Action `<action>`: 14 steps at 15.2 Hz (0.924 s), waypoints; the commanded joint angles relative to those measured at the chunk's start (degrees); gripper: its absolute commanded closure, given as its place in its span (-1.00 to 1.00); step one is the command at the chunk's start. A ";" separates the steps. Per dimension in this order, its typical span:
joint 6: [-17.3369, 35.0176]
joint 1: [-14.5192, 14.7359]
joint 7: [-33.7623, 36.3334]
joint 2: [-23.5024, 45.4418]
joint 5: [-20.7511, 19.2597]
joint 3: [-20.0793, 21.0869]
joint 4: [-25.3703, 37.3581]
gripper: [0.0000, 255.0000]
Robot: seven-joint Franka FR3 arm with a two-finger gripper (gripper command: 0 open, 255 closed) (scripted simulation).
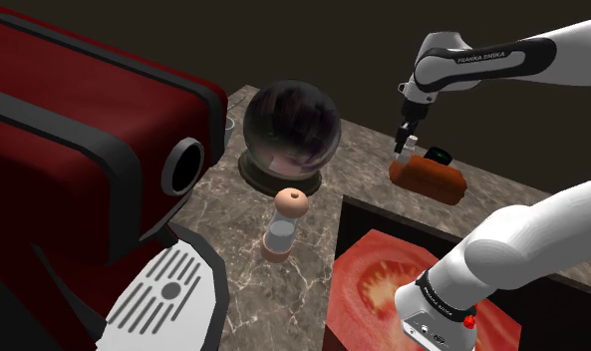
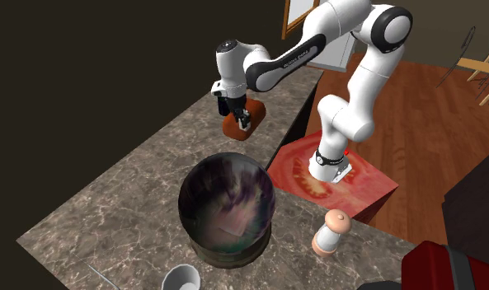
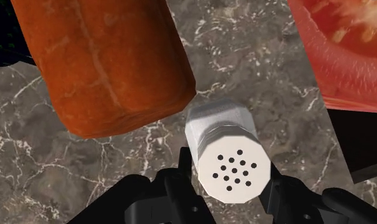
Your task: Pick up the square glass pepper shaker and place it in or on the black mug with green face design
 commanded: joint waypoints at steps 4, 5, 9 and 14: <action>-4.20 0.05 -0.44 -1.24 0.18 0.51 2.98 1.00; -4.99 0.07 -0.51 -1.43 0.23 0.62 3.59 1.00; -8.14 0.16 -0.83 -2.06 0.43 1.02 6.12 1.00; -8.51 -1.19 -5.35 0.20 -0.29 -1.99 9.61 1.00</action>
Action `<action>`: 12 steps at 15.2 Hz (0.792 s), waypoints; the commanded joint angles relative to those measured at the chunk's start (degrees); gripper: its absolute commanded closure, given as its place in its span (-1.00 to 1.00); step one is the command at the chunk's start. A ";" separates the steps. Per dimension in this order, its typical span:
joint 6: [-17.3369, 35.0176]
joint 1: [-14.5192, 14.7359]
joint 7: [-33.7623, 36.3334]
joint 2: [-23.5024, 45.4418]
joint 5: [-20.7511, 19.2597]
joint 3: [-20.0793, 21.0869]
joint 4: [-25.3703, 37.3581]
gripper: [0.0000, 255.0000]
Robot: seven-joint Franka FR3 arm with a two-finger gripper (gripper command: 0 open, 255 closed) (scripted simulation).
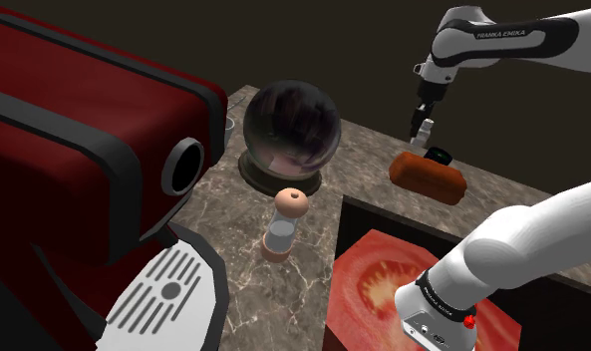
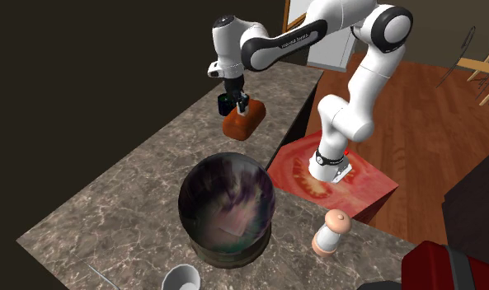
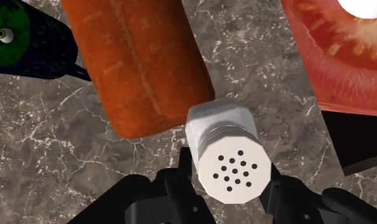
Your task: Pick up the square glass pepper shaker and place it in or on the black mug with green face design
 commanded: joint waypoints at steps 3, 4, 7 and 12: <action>0.99 -1.54 -5.81 3.99 -0.28 -4.01 4.04 1.00; 1.27 -1.93 -7.38 5.15 -0.20 -5.06 5.17 1.00; 2.09 -3.13 -12.24 9.04 0.58 -8.19 8.95 1.00; 3.12 -5.54 -21.00 17.06 3.90 -13.09 16.55 1.00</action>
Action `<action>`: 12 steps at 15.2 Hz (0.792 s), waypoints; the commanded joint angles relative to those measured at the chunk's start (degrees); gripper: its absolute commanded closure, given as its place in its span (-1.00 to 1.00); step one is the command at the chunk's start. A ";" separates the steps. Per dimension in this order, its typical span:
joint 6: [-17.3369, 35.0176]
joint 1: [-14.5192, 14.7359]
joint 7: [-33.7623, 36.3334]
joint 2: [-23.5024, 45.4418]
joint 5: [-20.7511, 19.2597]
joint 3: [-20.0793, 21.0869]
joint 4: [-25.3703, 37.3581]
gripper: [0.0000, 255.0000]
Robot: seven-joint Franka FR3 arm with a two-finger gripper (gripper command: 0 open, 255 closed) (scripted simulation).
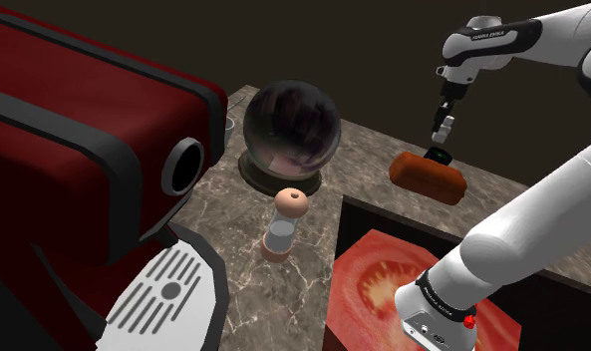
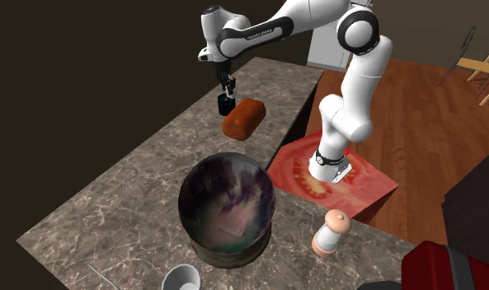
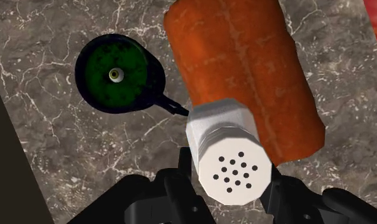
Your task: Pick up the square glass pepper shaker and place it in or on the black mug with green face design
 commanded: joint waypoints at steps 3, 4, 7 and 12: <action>0.28 -2.77 -7.80 7.66 4.17 -3.50 7.34 1.00; 0.20 -3.64 -9.70 9.74 5.47 -4.20 9.34 1.00; -0.51 -7.13 -15.21 16.17 9.64 -5.47 15.84 1.00; 3.17 -7.26 -14.90 16.68 9.88 -5.20 12.56 1.00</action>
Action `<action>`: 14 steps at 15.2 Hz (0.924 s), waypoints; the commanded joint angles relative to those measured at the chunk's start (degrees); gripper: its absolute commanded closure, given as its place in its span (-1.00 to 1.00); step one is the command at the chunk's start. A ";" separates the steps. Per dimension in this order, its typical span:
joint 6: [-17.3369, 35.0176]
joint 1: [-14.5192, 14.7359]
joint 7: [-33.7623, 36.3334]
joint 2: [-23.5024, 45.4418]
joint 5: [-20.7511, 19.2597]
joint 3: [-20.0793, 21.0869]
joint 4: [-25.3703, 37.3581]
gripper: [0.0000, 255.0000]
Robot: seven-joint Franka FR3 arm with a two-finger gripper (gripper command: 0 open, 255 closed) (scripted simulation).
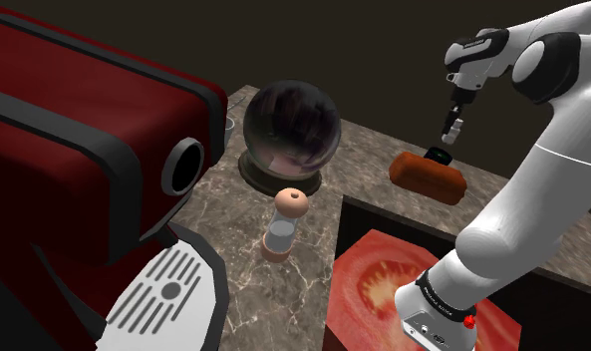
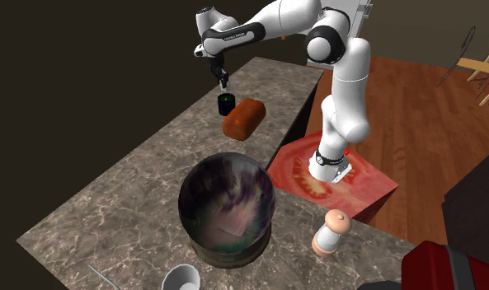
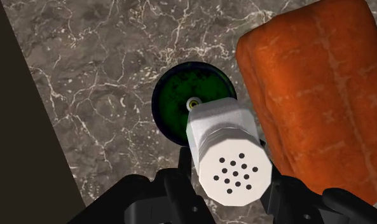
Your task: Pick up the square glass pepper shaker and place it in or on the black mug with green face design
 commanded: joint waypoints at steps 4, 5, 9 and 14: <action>3.66 -0.16 0.09 0.87 0.50 0.16 -2.95 1.00; 4.38 -0.20 0.10 1.07 0.61 0.20 -3.50 1.00; 7.23 -0.39 0.08 2.03 1.18 0.40 -5.58 1.00; 7.23 -0.39 0.08 2.03 1.18 0.40 -5.58 1.00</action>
